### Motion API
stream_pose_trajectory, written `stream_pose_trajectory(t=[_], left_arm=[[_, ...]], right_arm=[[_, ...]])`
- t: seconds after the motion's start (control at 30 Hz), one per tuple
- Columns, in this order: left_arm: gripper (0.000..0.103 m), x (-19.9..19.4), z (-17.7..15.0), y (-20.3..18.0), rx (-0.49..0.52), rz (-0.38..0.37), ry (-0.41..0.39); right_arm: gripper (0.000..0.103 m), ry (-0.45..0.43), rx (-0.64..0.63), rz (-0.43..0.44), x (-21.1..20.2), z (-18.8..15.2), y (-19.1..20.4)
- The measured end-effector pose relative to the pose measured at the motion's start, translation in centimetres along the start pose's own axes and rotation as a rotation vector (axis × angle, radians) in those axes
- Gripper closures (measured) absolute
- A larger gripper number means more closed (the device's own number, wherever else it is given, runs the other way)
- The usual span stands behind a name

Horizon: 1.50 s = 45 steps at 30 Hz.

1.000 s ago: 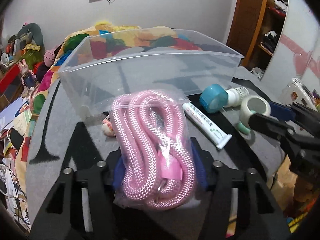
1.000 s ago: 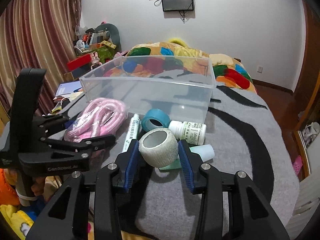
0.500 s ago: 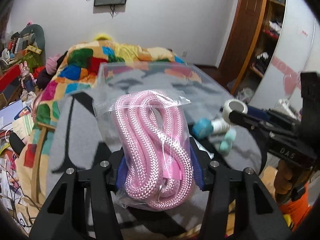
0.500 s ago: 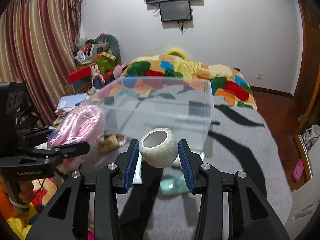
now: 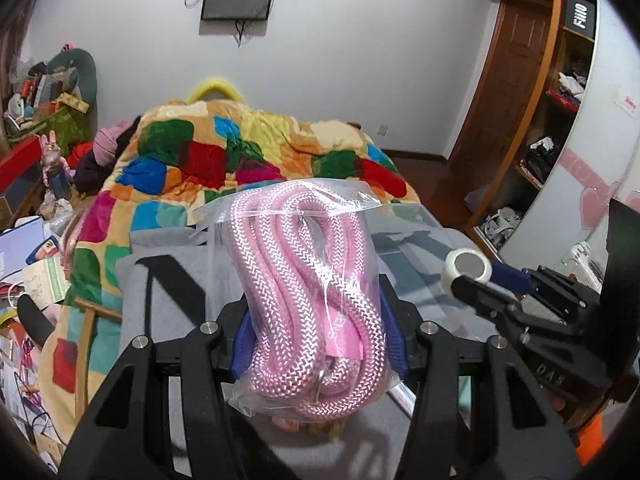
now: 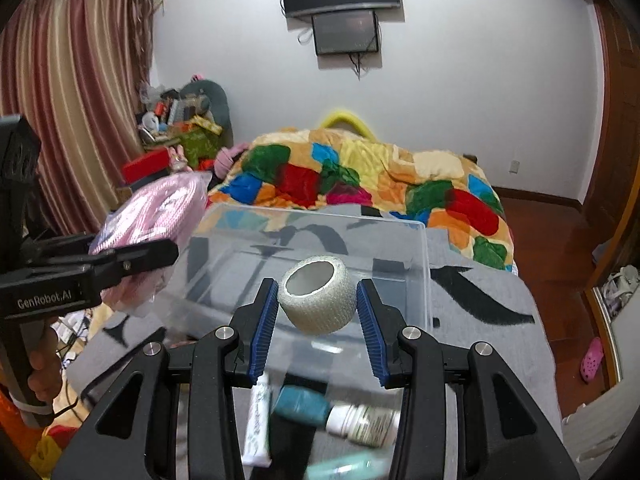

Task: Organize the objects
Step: 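Lower rope bag into clear box with left tool while right tool drops white tape in, then grasp the Hello Kitty keychain with left tool while right tool grasps toothpaste tube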

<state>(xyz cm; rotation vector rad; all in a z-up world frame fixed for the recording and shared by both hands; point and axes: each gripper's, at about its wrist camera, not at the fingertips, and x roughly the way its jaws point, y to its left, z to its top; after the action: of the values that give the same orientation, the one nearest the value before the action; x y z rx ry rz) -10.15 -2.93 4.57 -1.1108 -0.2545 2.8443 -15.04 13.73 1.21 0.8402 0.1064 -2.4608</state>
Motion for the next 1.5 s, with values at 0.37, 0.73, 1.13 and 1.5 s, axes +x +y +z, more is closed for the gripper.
stream_pose_trajectory(t=[0.37,0.73,1.13,1.5], left_arm=[[0.05,6.7,0.9,1.0,0.019,0.049,0.167],[0.048,4.3,0.3,-0.4,0.081,0.051,0.116],[0.048,-1.4,-2.5,-0.6,0.082,0.013,0.029],[0.051,-0.7,-8.5,1.7,0.072,0.03,0.123]], right_arm=[[0.066,0.185,-0.017,-0.002,6.8,0.6,-0.1],[0.054,0.165,-0.007,0.017,5.7,0.2,0.1],[0.054,0.062,-0.018,0.047,-0.3,-1.0,1.0],[0.056,0.1,-0.045,0.066,-1.7,-5.4,2.8]])
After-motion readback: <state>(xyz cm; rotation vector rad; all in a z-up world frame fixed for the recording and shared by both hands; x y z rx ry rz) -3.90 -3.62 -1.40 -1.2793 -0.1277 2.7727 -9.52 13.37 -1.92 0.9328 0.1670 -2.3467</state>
